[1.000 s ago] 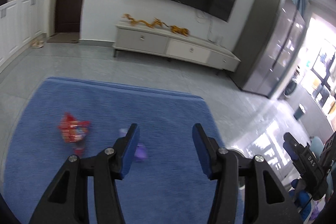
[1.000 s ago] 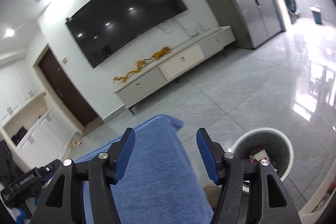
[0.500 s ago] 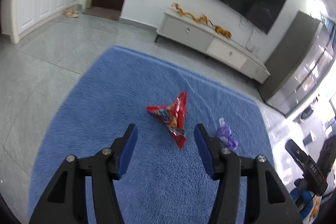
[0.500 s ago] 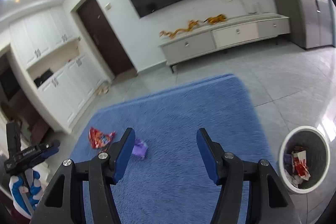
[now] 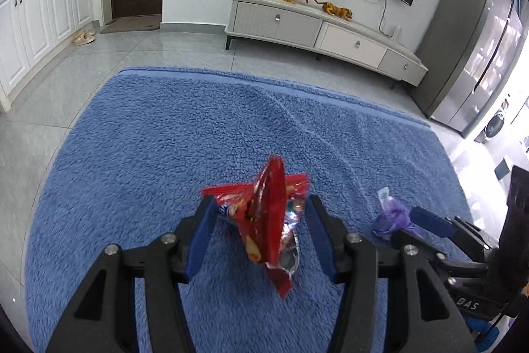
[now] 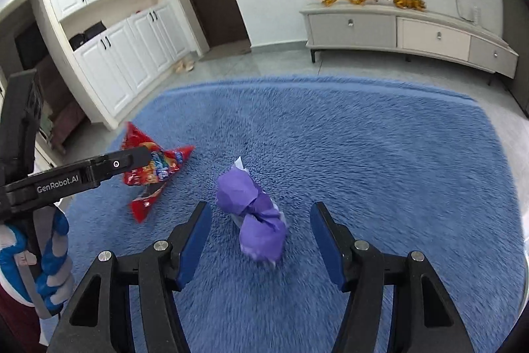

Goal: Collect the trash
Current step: 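Grasp the red snack bag with the left tool while the right tool grasps the purple wrapper, then carry the snack bag and purple wrapper to the bin and open both tools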

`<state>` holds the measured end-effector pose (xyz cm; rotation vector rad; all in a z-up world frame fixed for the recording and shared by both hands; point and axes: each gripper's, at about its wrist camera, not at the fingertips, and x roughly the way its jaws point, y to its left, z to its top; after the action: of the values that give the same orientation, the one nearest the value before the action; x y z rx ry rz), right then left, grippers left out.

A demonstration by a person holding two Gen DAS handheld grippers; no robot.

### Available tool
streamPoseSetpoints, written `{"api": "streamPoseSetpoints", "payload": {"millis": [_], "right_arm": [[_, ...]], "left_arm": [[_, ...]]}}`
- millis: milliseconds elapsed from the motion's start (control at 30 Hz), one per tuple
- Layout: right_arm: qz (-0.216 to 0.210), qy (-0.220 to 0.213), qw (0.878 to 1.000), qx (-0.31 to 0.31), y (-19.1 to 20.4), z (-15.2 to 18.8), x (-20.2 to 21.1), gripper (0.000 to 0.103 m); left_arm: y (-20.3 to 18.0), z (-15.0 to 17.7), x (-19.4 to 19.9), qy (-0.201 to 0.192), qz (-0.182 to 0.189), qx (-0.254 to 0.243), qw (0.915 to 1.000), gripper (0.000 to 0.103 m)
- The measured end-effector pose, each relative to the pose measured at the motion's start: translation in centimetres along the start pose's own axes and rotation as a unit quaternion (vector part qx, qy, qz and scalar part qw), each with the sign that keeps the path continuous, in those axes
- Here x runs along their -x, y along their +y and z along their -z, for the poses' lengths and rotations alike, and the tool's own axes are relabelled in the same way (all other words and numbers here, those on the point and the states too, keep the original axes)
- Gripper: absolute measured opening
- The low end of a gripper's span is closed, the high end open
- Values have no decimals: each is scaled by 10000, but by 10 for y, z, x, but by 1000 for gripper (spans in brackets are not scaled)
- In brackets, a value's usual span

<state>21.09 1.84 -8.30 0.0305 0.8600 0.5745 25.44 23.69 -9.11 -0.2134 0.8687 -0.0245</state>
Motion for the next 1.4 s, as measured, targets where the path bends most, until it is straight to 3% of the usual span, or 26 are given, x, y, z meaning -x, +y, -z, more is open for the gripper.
{"api": "streamPoseSetpoints", "payload": {"millis": [33,167,533,867,1200,1400], "right_arm": [[-20,33,10000,-10,0,-1,-5,58],[-128,136,9998,-62,-3,-3,-14,33],[-176,-173,9993,-266,-13,22,41,32],[42,-668,9922,-1055,-55,54,123,32],[375,-1232,9751,-1804,-109,79,197,32],[889,-1555,9459,-2707,-178,101,240,32]], "left_arm": [[-1,0,-4,24,21,-25,10000,43],[-7,2,-15,74,13,-132,9999,22],[-25,24,15,-75,72,-17,9999,13],[-71,51,74,-266,299,-336,9986,13],[-174,50,103,-347,886,-904,9914,13],[-264,51,86,-146,1327,-1428,9807,13]]}}
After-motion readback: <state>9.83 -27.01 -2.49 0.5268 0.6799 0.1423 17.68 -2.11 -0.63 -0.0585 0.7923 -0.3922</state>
